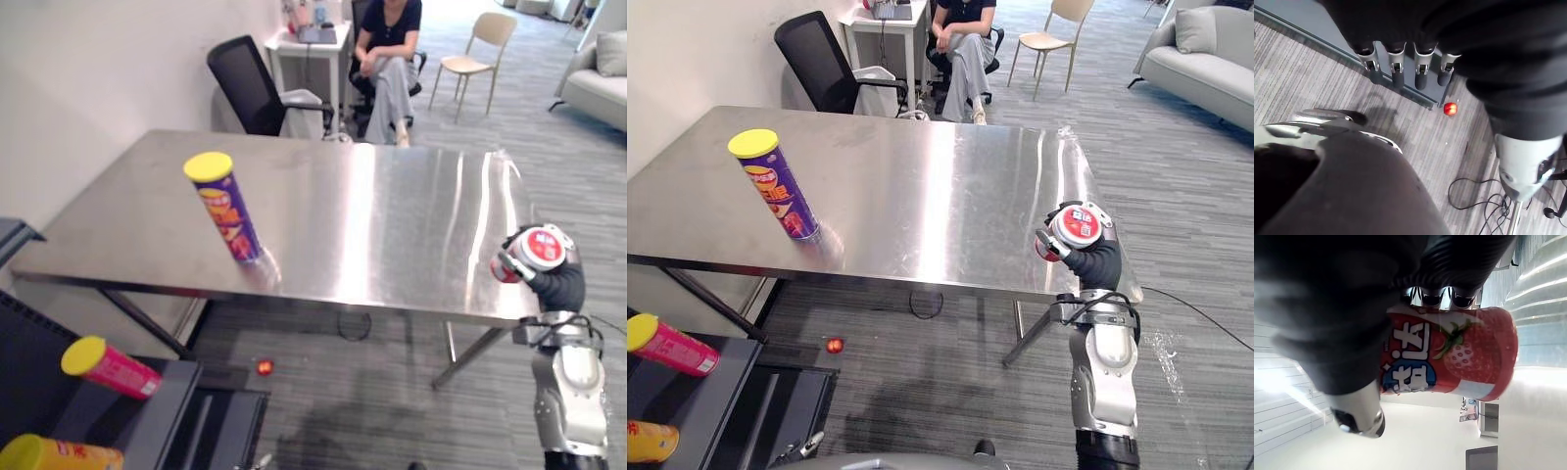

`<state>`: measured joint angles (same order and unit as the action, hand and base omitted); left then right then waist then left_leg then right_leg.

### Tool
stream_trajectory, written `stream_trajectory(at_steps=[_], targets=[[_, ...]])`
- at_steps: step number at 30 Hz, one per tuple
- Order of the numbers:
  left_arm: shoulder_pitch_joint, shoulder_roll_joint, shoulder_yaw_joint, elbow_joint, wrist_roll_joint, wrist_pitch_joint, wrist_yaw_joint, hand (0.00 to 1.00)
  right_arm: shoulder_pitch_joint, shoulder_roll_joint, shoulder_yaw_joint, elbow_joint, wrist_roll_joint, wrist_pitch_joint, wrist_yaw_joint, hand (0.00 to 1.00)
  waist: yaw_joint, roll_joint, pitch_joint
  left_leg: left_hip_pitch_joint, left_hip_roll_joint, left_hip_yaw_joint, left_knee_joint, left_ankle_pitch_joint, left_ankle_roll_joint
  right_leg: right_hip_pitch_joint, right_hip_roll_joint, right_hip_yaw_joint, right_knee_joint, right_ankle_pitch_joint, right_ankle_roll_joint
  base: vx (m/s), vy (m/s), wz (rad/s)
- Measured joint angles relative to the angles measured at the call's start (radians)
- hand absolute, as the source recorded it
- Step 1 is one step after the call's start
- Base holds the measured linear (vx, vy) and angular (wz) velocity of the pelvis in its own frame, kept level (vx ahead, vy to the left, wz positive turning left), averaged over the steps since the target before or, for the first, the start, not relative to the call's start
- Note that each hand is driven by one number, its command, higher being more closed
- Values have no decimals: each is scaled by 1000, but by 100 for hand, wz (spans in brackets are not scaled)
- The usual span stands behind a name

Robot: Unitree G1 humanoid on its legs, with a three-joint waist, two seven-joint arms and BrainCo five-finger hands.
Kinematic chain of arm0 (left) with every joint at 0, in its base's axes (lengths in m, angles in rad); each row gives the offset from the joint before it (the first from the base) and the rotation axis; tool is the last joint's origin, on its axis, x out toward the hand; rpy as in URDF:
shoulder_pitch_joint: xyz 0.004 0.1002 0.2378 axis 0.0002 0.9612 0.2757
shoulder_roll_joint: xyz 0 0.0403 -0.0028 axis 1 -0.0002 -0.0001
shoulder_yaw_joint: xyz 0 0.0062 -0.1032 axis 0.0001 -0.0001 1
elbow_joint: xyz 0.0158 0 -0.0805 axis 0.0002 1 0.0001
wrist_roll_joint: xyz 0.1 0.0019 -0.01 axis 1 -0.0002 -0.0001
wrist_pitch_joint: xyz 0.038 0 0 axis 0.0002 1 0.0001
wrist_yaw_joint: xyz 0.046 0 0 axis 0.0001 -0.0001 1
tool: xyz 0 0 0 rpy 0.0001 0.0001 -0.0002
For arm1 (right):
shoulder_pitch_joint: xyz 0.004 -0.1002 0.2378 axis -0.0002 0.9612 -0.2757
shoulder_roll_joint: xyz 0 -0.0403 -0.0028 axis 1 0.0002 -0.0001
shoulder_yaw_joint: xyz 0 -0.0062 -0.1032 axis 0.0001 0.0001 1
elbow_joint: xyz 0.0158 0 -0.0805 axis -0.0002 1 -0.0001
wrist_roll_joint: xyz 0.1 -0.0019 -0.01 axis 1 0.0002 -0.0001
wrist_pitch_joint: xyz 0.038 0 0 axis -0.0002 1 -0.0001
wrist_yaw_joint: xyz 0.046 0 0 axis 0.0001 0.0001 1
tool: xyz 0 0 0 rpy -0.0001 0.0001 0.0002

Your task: Put the gum and the chips on the shelf.

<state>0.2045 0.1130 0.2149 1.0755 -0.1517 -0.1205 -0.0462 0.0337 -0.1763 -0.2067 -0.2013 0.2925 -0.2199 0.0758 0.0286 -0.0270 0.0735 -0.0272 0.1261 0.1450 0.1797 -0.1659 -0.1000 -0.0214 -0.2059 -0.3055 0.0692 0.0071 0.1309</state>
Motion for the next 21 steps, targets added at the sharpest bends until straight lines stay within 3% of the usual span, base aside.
stream_trajectory(at_steps=[3, 6, 7, 8, 9, 11, 12, 13, 14, 15, 16, 17, 18, 21], targets=[[-6, -2, 10, -1, -8, 2, -2, 0, -8, -1, 88, 1, 4, -1, 0, 100, 2, 9, 14, -79, 11, -75, 47, 8, -8, -33, 4, -56, 50, -29, -23, -155, -79, 66], [-31, -11, 6, -8, -32, 1, -2, 0, -67, -6, 103, 1, 25, -2, -2, 100, 3, 34, 33, -175, 10, -229, -57, 108, -19, -72, 9, -221, 87, -62, -66, -160, -153, 152], [-37, -6, 10, -5, -33, 1, -1, 0, -88, -6, 96, 1, 24, -2, -2, 100, 13, 32, 43, -164, 33, -175, -151, 103, 26, -70, 19, -263, 66, -65, -82, -160, -267, 219], [-62, 0, 21, 10, -40, 2, 0, 0, -117, -11, 64, 2, 23, -3, -6, 100, 5, 26, 62, -193, 74, -27, -141, 105, 116, -47, 13, -347, 24, -54, -81, -130, -233, 171], [-67, -4, 23, 12, -42, 2, 1, 0, -127, -13, 52, 4, 23, -4, -9, 100, 4, 32, 69, -210, 85, 10, -115, 107, 118, -45, 10, -376, 24, -56, -84, -107, -105, 176], [-58, -29, 33, 19, -44, 8, -1, 0, -163, -23, -5, 16, 22, -3, -45, 100, 6, 55, 91, -258, 120, 263, 137, 174, 204, -44, -29, -501, 76, -77, -102, -97, -21, 152], [-48, -34, 35, 17, -44, 10, -1, 0, -163, -24, -15, 13, 22, -3, -49, 100, 4, 75, 83, -248, 116, 308, 122, 173, 198, -39, -31, -529, 85, -80, -99, -47, -30, 166], [-42, -39, 37, 5, -44, 14, -2, 0, -160, -25, -32, 9, 20, -7, -55, 100, 0, 90, 81, -252, 86, 321, 27, 269, 164, -40, -30, -573, 87, -91, -102, -83, -10, 133], [-42, -38, 56, -10, -44, 12, -2, 0, -160, -20, -45, 10, 19, -5, -56, 100, 8, 73, 83, -229, 57, 307, -74, 316, 146, -44, -40, -603, 49, -83, -101, -127, 1, 126], [-37, -42, 96, -5, -44, 20, -2, 0, -168, -2, -37, 11, 14, -2, -49, 100, 16, 67, 86, -228, 77, 347, 15, 224, 164, -42, -39, -647, 38, -69, -105, -122, 6, 69], [-30, -46, 109, 1, -44, 24, -3, 0, -164, 3, -31, 10, 13, -2, -48, 100, 13, 65, 86, -220, 86, 362, 61, 184, 153, -39, -42, -662, 41, -65, -99, -81, 6, 82], [-18, -58, 121, -1, -45, 25, -5, 0, -152, 2, -24, 10, 13, -2, -49, 100, 7, 62, 90, -184, 97, 369, 80, 141, 109, -25, -44, -696, 43, -63, -96, -72, 54, 84], [-9, -71, 136, -1, -45, 25, -8, 0, -140, -1, -24, 10, 12, -1, -48, 100, 4, 79, 79, -145, 93, 362, 30, 132, 91, -12, -40, -719, 43, -60, -91, -110, 143, 86], [-8, -71, 155, -2, -43, 24, -15, 0, -123, 2, -23, 3, 8, -1, -43, 100, 3, 65, 72, -141, 67, 356, -76, 135, 61, -9, -37, -780, 40, -46, -79, -130, 209, 57]])
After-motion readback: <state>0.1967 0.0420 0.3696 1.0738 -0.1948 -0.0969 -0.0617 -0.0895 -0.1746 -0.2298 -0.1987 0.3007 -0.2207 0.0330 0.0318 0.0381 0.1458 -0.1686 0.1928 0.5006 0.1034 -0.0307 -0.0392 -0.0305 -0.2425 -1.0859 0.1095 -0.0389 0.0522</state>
